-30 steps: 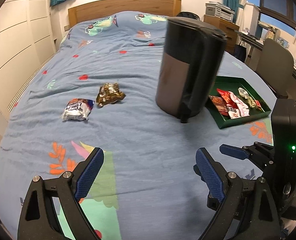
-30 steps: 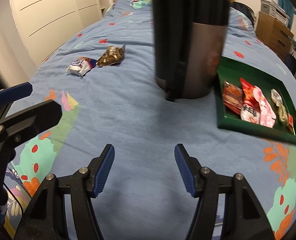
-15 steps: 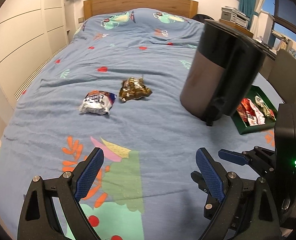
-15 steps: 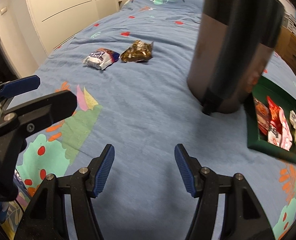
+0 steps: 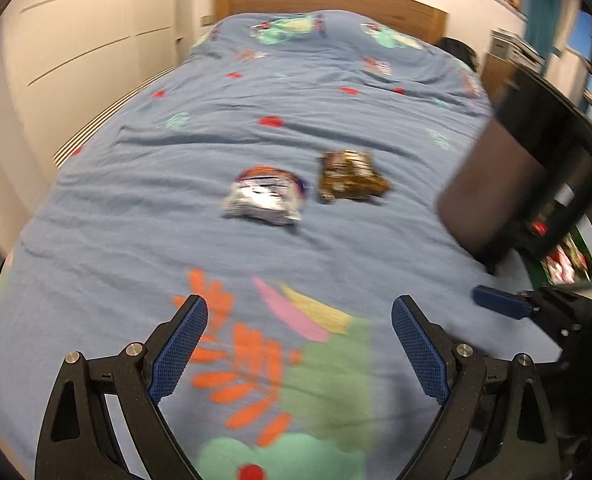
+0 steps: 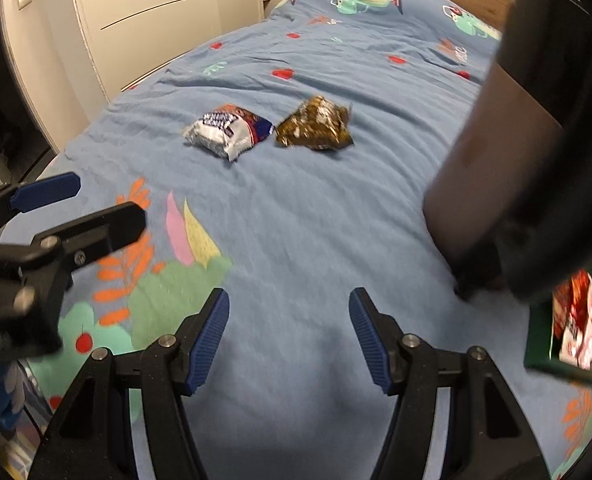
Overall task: Organize snacks
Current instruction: 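Move both open tools back from the tray toward the remaining snacks, then grasp the white wafer bag with left tool while right tool grasps brown foil bag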
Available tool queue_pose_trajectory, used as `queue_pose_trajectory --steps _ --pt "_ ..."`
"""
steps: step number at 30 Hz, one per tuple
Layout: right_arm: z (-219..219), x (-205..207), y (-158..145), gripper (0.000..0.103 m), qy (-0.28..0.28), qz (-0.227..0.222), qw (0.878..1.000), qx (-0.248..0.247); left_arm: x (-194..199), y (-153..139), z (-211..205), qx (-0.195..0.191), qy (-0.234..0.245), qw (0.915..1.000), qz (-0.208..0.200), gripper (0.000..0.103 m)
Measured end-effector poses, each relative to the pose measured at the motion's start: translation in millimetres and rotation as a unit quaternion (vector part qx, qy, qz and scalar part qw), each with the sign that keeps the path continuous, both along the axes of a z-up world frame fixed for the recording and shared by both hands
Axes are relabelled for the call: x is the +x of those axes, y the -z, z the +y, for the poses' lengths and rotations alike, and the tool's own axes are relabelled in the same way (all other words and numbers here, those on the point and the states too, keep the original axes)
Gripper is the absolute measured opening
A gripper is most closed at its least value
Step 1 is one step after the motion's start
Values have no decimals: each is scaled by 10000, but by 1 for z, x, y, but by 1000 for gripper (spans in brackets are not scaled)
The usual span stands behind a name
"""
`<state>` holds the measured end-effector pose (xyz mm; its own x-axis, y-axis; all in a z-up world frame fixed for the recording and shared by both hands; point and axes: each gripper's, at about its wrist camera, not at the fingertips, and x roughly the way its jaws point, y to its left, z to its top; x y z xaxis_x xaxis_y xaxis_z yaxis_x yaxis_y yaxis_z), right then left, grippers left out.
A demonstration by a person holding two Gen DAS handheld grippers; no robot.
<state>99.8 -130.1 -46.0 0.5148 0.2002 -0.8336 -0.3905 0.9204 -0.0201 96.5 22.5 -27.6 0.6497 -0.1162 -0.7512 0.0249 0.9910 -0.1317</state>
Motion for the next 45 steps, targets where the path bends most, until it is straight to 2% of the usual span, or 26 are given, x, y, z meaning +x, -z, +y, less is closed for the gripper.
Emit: queue_pose_trajectory --steps 6,9,18,23,33,41,45 --pt "12 33 -6 103 18 -170 9998 75 23 9 45 -222 -478 9986 13 91" --pt "14 50 -11 103 98 -289 9995 129 36 11 55 -310 -522 9981 -49 91" --pt "18 106 -22 103 558 -532 9959 466 87 19 39 -311 236 9988 -285 92" --pt "28 135 -21 103 655 -606 9946 537 112 27 27 -53 589 9979 -279 94" --pt "40 187 13 103 1076 -178 9927 507 154 61 11 442 851 9954 68 94" --pt "32 210 39 103 1366 56 9879 737 172 81 12 369 749 9960 323 93" --pt "34 214 47 103 1346 106 9879 764 177 83 9 406 792 9955 313 85"
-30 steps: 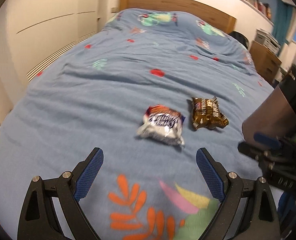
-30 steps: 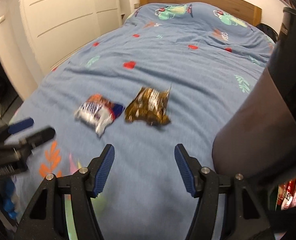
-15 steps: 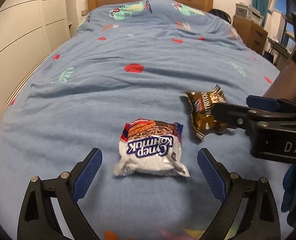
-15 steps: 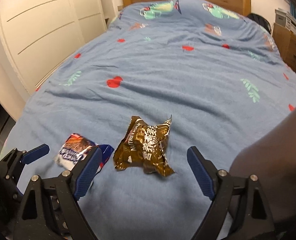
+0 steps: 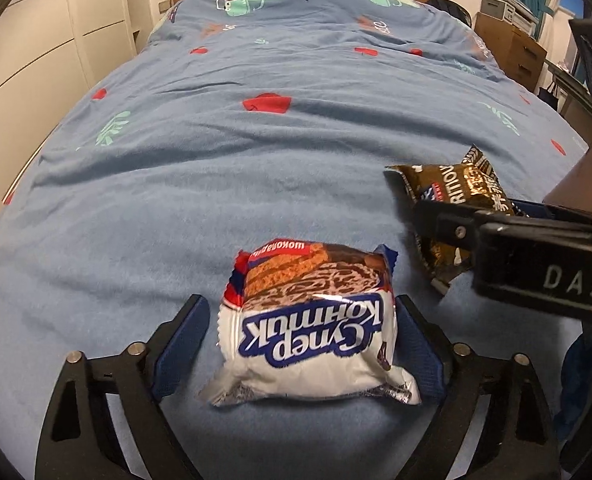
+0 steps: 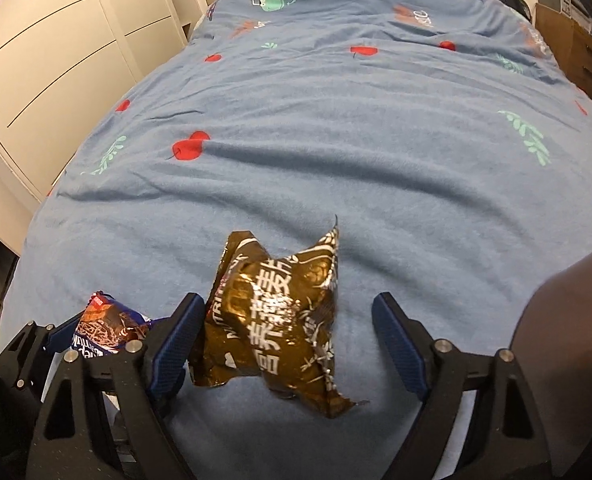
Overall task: Organize snacks
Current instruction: 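Grasp the white wafer bag with left tool while right tool grasps brown foil bag, then lift and carry both held snacks past the kettle toward the green tray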
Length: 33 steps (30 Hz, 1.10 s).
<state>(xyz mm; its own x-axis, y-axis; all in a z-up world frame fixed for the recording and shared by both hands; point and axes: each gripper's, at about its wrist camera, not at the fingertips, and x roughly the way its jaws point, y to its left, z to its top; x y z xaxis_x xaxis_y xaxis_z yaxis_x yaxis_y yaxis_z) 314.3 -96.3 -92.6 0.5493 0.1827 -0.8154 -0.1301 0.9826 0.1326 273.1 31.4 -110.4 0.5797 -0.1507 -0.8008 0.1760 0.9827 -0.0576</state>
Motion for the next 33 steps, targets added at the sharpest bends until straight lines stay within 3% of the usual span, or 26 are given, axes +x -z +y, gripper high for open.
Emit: queue_pose_trajectory --steps 15,33 --pt "6 0 5 103 -253 -9 9997 3 2 1 -10 173 172 9997 -57 55" --pt "13 -30 -18 103 -494 -256 9981 -259 -28 -24 4 196 -146 9994 -229 52"
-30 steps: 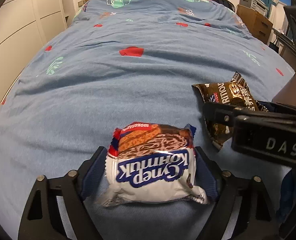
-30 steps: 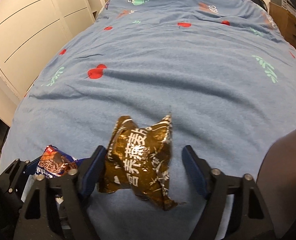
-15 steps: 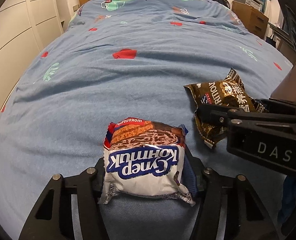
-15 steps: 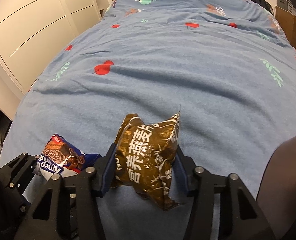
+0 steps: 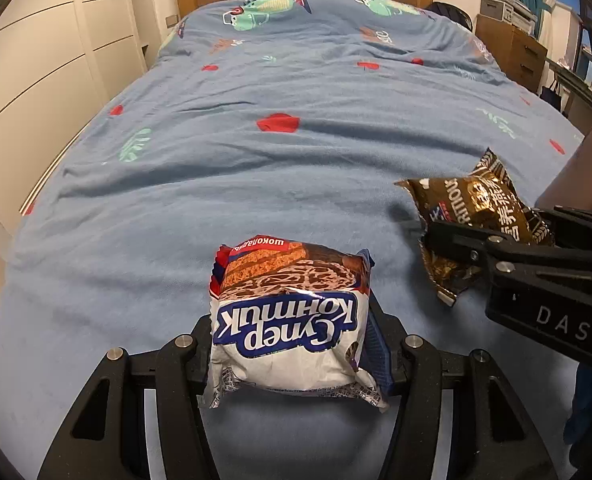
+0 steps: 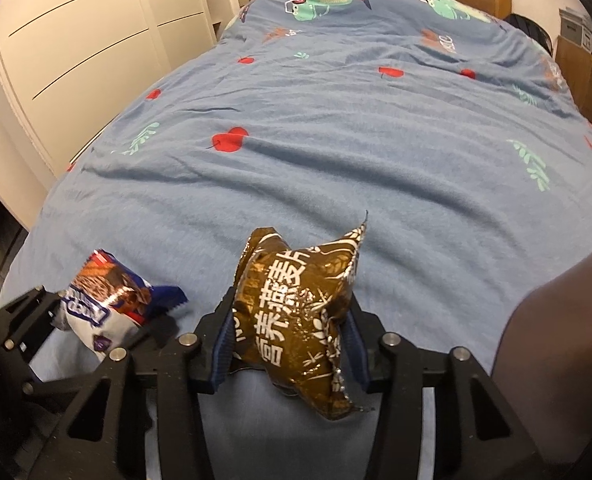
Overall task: Organize snacks
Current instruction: 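Lift and carry both held snacks past the kettle toward the green tray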
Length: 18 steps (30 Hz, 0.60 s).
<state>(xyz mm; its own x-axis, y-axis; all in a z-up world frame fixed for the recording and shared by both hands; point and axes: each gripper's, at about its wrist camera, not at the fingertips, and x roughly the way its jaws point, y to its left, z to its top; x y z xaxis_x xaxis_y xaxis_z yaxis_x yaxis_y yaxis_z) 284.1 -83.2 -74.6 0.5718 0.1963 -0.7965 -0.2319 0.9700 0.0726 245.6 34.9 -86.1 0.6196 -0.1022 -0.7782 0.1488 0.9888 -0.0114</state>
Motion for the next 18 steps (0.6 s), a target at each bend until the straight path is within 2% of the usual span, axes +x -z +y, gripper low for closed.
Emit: queue_pose_trajectory --steps 8,18 --pt "3 -32 -18 103 -267 36 9996 -126 -29 -24 24 -166 -281 9994 -76 52" --pt "2 -95 -44 103 -453 58 9989 -126 -78 -50 41 -267 -543 9981 -144 52"
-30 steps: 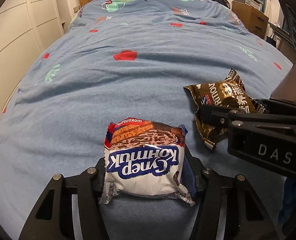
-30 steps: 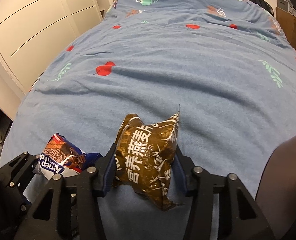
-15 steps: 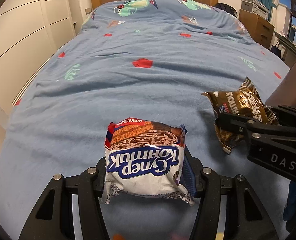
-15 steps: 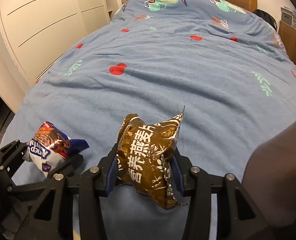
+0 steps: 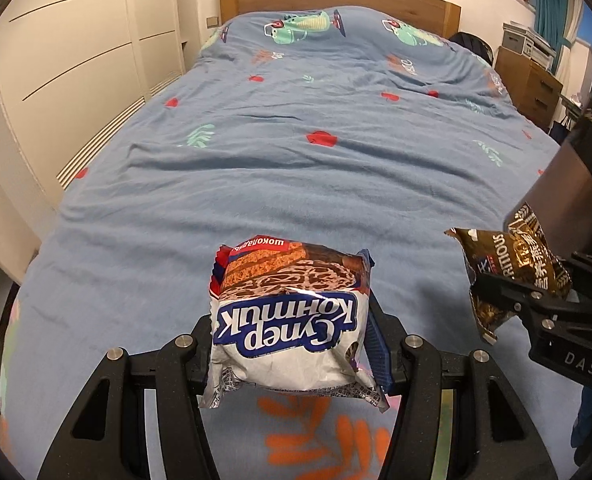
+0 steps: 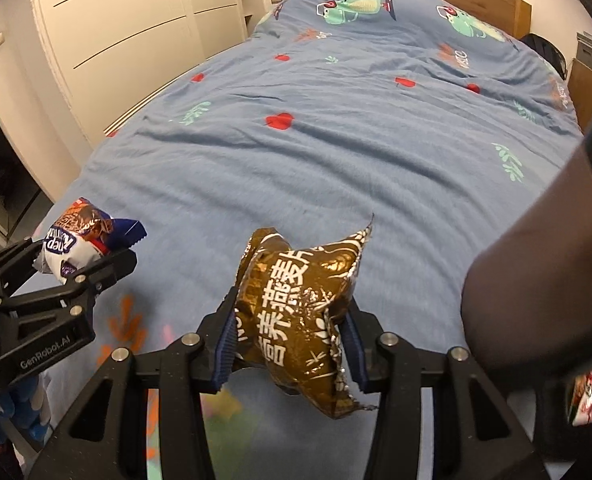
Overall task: Organize snacks
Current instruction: 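Lift and carry both held snacks past the kettle toward the green tray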
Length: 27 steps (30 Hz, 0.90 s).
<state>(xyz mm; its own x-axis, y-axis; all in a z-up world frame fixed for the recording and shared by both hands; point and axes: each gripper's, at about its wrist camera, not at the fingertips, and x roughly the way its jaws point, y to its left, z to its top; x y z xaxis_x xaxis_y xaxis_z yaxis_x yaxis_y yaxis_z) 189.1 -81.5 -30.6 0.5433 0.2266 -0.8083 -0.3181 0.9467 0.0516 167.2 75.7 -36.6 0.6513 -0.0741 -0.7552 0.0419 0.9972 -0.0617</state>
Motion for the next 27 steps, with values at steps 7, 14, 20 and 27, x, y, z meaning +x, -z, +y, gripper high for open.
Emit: queue_pose_trajectory --steps 7,14,20,27 --pt "-7 -49 -18 103 -84 -15 10000 7 -36 -22 -5 22 56 9999 -125 52" --pt "-26 -95 -20 103 73 94 9999 94 -76 -37 -16 60 196 9996 -179 52" --pt "-46 -127 -22 103 237 124 9996 86 -102 -40 -22 91 244 9996 -131 52" --pt "-73 -161 -24 103 483 98 9987 95 -131 -44 -37 191 363 9991 -118 52"
